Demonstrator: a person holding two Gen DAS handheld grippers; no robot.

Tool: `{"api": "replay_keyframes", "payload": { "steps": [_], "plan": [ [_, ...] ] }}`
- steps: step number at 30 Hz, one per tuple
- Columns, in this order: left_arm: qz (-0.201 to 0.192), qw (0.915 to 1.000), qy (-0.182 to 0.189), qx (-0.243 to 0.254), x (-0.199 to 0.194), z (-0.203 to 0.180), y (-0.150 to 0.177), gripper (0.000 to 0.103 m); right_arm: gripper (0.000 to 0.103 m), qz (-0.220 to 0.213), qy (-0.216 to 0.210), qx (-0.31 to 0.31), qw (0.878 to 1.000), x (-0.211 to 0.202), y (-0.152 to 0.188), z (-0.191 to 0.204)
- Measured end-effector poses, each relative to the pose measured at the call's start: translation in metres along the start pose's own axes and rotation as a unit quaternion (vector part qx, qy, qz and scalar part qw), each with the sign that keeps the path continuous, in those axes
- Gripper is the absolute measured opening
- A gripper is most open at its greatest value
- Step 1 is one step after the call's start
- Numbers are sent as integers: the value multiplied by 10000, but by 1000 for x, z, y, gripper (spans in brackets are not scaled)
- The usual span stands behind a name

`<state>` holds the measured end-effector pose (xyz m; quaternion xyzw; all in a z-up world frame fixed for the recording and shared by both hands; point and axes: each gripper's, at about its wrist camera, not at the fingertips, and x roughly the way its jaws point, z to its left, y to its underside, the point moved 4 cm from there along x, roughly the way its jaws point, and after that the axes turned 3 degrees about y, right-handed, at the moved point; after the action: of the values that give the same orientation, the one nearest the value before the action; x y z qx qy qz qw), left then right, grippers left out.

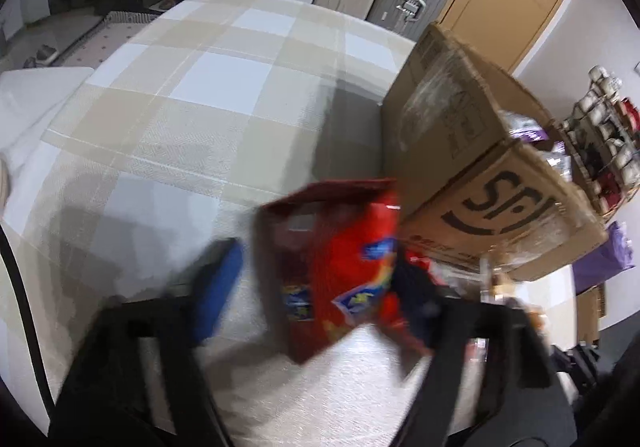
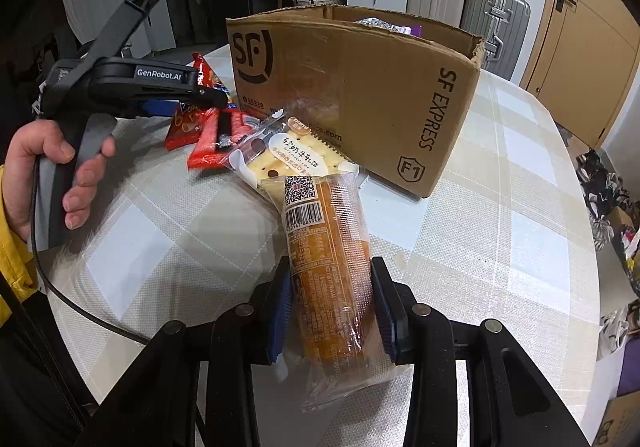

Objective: Organize snacks
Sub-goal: 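Grasp the long bread roll with the right tool while the left tool grasps the red wafer pack, then lift both packets and carry them over the box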

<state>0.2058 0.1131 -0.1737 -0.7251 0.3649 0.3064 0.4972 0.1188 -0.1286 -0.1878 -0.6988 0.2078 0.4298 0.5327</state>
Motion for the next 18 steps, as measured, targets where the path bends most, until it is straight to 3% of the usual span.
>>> {"api": "replay_keyframes", "payload": {
  "steps": [1,5,12,18],
  "plan": [
    [7,10000,31,0,0,0,0,49,37,-1,5,0,10000,1,0,0],
    [32,9999,83,72,-4,-2,1,41,37,23,-25,72,10000,2,-1,-2],
    [107,9999,24,-21,-19,8,6,38,37,-47,-68,306,9995,-1,-4,-10],
    [16,9999,-98,-87,-37,19,9,38,37,-91,-407,781,9961,-5,-6,-22]
  ]
}}
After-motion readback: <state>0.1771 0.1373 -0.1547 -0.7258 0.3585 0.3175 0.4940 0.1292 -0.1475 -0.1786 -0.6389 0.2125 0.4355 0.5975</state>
